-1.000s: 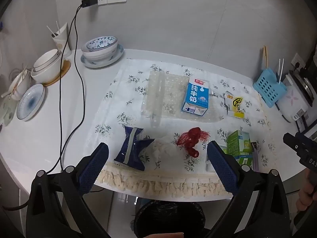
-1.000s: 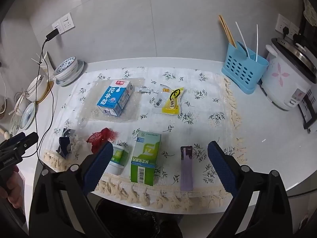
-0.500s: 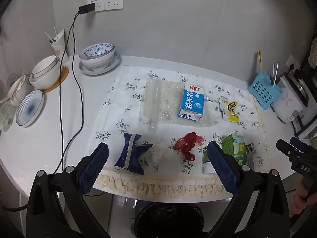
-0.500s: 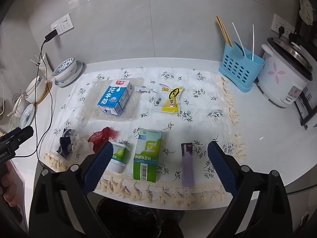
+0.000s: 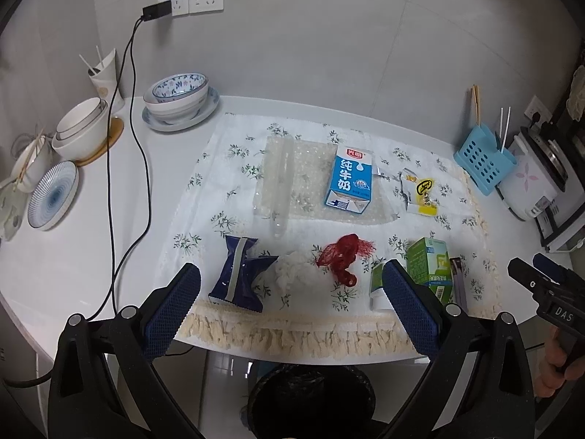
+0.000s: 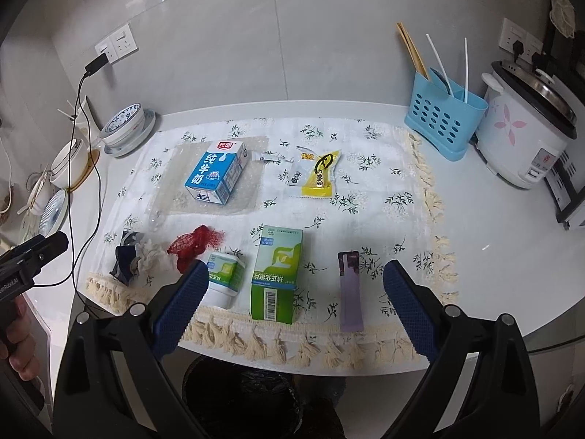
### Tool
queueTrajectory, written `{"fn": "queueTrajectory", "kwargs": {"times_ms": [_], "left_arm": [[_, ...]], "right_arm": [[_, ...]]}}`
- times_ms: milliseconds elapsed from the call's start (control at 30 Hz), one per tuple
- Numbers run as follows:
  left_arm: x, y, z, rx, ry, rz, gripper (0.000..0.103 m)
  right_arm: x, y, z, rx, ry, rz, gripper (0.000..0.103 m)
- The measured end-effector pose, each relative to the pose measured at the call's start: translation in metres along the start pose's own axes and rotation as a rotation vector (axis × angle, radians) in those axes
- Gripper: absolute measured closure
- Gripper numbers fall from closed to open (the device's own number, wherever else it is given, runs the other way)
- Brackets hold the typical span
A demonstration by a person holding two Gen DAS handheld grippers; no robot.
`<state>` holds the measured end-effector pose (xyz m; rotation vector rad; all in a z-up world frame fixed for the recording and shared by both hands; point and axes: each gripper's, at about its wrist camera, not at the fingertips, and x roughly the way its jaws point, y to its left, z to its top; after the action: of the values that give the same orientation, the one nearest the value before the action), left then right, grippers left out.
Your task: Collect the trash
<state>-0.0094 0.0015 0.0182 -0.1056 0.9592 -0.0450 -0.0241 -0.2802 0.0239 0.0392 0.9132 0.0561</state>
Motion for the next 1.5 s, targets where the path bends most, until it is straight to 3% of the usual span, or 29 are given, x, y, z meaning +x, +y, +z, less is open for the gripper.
{"fn": "queueTrajectory", "kwargs": {"times_ms": [1500], "left_arm": [[-0.007,0.001,-0.008,0.01,0.016,-0.041,0.006]], "right_arm": [[-0.01,0.01,-0.009,-0.018,0.003,0.011,0.011]]}}
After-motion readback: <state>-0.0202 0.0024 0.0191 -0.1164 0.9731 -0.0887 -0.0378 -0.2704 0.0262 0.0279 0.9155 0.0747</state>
